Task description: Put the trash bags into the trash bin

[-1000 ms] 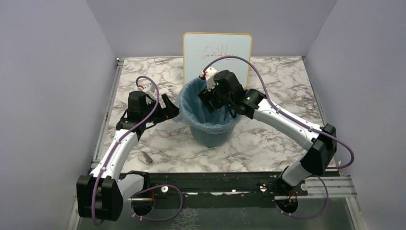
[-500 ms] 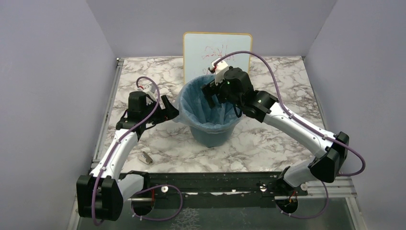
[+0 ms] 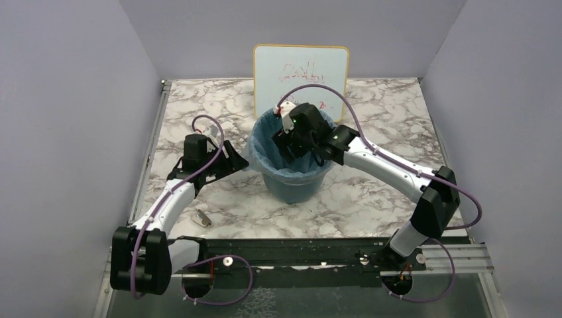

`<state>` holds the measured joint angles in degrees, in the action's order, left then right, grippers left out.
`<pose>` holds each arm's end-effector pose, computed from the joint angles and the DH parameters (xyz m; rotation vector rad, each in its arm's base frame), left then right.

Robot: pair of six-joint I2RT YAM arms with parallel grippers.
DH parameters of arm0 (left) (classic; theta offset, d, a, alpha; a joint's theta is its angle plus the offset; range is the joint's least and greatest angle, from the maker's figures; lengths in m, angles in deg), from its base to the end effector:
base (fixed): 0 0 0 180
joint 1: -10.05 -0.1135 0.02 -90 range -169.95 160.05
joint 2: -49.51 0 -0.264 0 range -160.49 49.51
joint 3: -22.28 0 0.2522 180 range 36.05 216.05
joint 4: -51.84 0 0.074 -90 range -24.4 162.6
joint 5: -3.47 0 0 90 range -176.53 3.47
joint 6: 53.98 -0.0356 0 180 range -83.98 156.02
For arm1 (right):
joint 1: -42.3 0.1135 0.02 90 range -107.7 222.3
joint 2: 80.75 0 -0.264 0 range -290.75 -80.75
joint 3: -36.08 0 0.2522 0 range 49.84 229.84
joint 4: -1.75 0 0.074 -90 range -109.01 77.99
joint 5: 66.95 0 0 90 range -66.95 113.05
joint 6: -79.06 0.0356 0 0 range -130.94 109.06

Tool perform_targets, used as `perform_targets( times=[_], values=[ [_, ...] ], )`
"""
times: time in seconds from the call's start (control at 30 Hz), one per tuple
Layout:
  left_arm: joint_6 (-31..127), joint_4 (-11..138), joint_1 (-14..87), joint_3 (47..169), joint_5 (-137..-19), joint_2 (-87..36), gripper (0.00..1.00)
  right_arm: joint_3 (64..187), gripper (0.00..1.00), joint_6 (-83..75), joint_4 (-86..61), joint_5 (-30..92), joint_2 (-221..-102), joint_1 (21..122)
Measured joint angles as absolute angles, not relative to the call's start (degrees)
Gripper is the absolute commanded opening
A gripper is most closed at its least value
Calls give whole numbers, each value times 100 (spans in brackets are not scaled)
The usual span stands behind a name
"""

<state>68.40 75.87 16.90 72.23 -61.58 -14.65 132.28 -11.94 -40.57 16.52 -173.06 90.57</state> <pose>0.2294 -0.0427 0.2234 -0.2663 2.2884 -0.8504 0.2479 0.2719 0.3264 -0.8834 2.0756 0.3189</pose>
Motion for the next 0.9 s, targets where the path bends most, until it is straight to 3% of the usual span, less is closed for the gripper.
perform_targets(
  times=[0.13, 0.9],
  values=[
    [7089, 7235, 1690, 6926, -6079, -1734, 64, 13228, 62, -1141, -4254, 1823, -17527, 9057],
    [7227, 6892, 1690, 6941, -5751, -1871, 66, 12666, 60, -1303, -4177, 2559, -18869, 9057]
  ],
)
